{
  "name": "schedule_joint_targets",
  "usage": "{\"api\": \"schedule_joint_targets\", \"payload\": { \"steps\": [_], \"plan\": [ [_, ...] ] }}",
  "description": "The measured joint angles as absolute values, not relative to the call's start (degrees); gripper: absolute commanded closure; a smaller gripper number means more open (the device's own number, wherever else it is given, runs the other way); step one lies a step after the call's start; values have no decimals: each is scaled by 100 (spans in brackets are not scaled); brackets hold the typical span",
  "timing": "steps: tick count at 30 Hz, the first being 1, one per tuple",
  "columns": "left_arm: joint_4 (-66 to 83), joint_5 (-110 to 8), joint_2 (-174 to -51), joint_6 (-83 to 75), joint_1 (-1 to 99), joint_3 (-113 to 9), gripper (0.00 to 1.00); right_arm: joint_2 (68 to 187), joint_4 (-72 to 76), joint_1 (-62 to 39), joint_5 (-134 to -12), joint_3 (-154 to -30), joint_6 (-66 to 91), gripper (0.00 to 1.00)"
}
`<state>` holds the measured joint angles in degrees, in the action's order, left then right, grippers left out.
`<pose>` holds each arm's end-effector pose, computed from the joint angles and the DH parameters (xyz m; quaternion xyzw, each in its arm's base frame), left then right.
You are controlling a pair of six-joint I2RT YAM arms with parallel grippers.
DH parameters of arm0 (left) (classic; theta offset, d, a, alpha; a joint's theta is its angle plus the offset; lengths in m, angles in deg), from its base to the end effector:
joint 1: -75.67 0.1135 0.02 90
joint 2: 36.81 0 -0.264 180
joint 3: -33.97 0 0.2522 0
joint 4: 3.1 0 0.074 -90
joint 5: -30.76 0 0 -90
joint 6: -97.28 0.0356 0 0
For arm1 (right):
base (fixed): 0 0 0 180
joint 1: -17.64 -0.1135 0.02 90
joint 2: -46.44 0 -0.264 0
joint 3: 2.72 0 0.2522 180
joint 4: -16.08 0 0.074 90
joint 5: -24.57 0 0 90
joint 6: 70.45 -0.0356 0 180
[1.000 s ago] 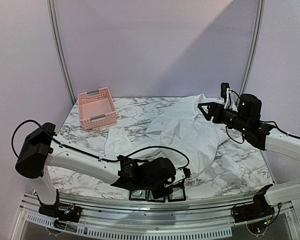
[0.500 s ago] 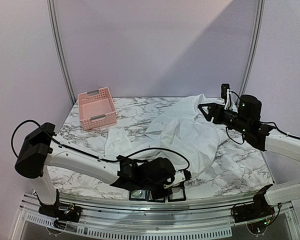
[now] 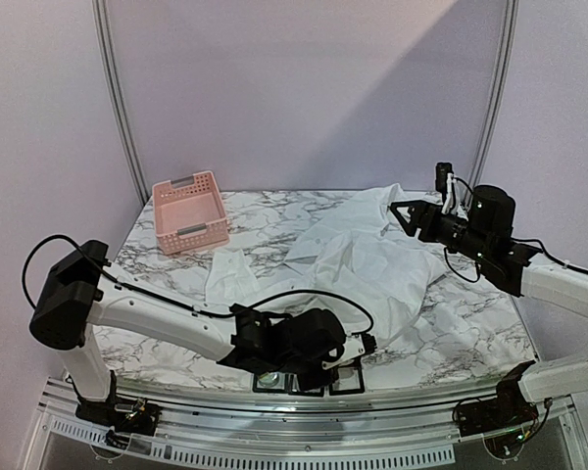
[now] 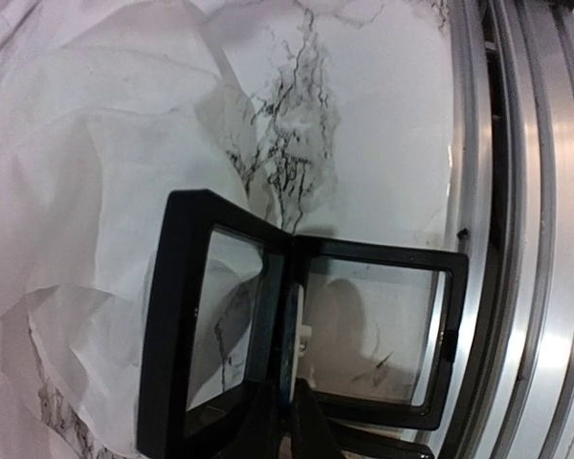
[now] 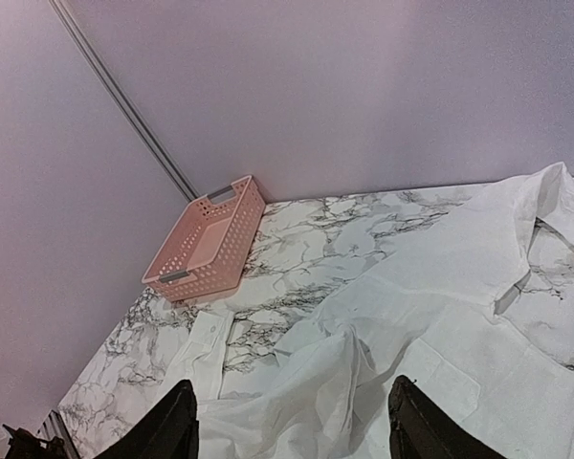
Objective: Remove the brooch from the garment
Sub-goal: Place the brooch in the brooch box, then reset both arms
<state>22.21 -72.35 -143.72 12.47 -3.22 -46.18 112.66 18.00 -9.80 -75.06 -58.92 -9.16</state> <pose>0.0828 -0.3799 0.1668 0.6016 0.7226 -0.1072 0.3231 0.2368 0.1297 0.2958 -0.0467 0.7532 0.3633 0.5464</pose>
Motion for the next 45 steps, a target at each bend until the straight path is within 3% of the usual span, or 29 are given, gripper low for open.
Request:
{"api": "schedule_joint_targets", "payload": {
  "steps": [10, 14, 18, 27, 35, 45],
  "plan": [
    [2239, -7235, -14429, 1278, -362, -4705, 89, 11239, 1800, -976, -7506, -5881, -931, 33],
    [2248, -7206, -14449, 1273, -368, -4705, 82, 11222, 1803, -974, -7504, -5872, -938, 33],
    [2250, -7106, -14449, 1271, -392, -4705, 72, 11207, 1803, -971, -7504, -5857, -938, 33],
    [2206, -6736, -14302, 1223, -436, -4526, 39, 11205, 1805, -971, -7501, -5839, -953, 33],
    [2184, -6094, -13614, 1151, -443, -4229, 23, 11185, 1800, -967, -7497, -5839, -951, 32],
    [2140, -5648, -12362, 672, 132, -4041, 1, 11139, 1580, -915, -7473, -5852, -721, 9]
  ]
}}
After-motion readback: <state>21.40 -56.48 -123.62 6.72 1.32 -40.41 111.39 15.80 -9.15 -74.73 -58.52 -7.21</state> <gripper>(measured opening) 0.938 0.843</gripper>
